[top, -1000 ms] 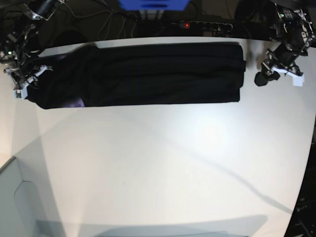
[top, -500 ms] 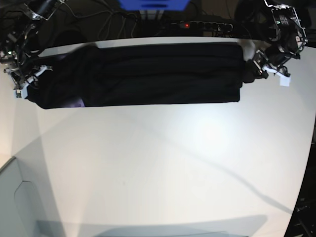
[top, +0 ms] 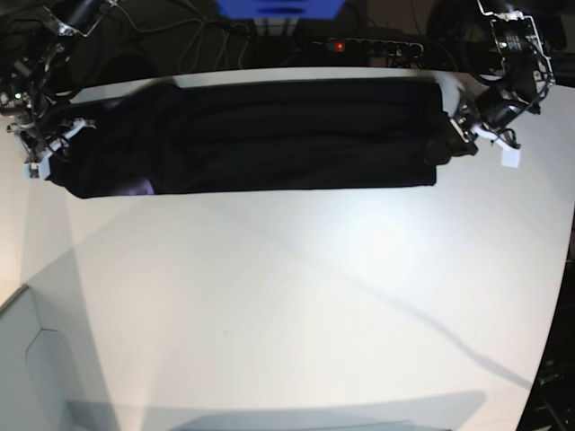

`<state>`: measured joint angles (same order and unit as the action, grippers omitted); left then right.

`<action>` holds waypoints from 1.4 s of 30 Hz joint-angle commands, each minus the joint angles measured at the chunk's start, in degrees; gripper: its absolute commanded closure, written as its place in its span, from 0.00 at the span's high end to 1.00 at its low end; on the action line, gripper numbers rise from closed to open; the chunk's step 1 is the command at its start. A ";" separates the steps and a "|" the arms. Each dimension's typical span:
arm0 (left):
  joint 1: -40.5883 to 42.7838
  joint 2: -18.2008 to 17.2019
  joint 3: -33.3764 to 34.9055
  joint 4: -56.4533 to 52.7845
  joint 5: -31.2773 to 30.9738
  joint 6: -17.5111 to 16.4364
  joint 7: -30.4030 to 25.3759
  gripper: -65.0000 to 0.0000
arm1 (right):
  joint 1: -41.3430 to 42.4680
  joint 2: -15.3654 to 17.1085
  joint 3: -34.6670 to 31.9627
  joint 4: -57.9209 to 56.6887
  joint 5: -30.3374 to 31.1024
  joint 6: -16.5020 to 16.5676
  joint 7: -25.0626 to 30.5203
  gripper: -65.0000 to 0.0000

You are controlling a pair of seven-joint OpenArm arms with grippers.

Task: Fold the T-shirt properly
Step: 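Grasp the shirt's other end with the left gripper and fold it toward the right gripper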

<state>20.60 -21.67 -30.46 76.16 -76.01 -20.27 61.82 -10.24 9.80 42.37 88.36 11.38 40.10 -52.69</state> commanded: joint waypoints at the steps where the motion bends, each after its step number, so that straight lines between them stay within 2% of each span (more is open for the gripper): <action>1: 0.72 0.18 1.84 -0.60 6.07 2.12 2.75 0.94 | -0.35 0.26 0.05 -0.05 -1.84 -0.10 -2.92 0.19; 14: 2.30 -0.26 9.67 -1.39 6.43 2.73 0.02 0.94 | -0.09 0.26 0.05 -0.05 -1.84 -0.10 -2.92 0.19; 20: 3.00 -0.17 9.40 -0.95 12.75 2.12 0.02 0.94 | -0.09 0.26 0.05 -0.05 -1.84 -0.10 -2.92 0.19; 25: 3.71 -0.09 9.31 -0.69 14.16 2.12 -0.06 0.92 | -0.09 0.26 0.05 -0.05 -1.84 -0.10 -2.92 0.19; 27: 3.71 0.00 9.31 -0.60 13.99 2.12 -0.06 0.84 | -0.09 0.26 0.05 -0.05 -1.84 -0.10 -2.92 0.19; 29: 3.53 0.00 9.31 -0.60 13.99 2.12 -0.06 0.68 | -0.09 0.26 0.05 -0.05 -1.84 -0.10 -2.92 0.19; 34: 3.27 0.09 9.23 -0.60 13.90 2.03 -0.06 0.06 | -0.09 0.26 0.05 -0.05 -1.84 -0.10 -2.92 0.19; 35: 3.18 0.09 9.23 -0.42 13.81 2.03 -0.15 0.00 | -0.09 0.26 0.05 -0.05 -1.84 -0.10 -2.92 0.19; 38: 3.44 0.44 9.23 4.41 13.81 2.03 -1.21 0.05 | -0.09 0.26 -0.04 -0.05 -1.84 -0.10 -2.92 0.19; 42: 4.06 2.81 9.84 13.99 14.34 2.03 -2.70 0.00 | 0.00 0.26 -0.04 -0.05 -1.93 -0.10 -2.92 0.19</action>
<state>24.77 -18.20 -20.40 89.17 -60.49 -17.82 59.11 -10.02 9.78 42.33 88.29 10.92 40.10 -52.86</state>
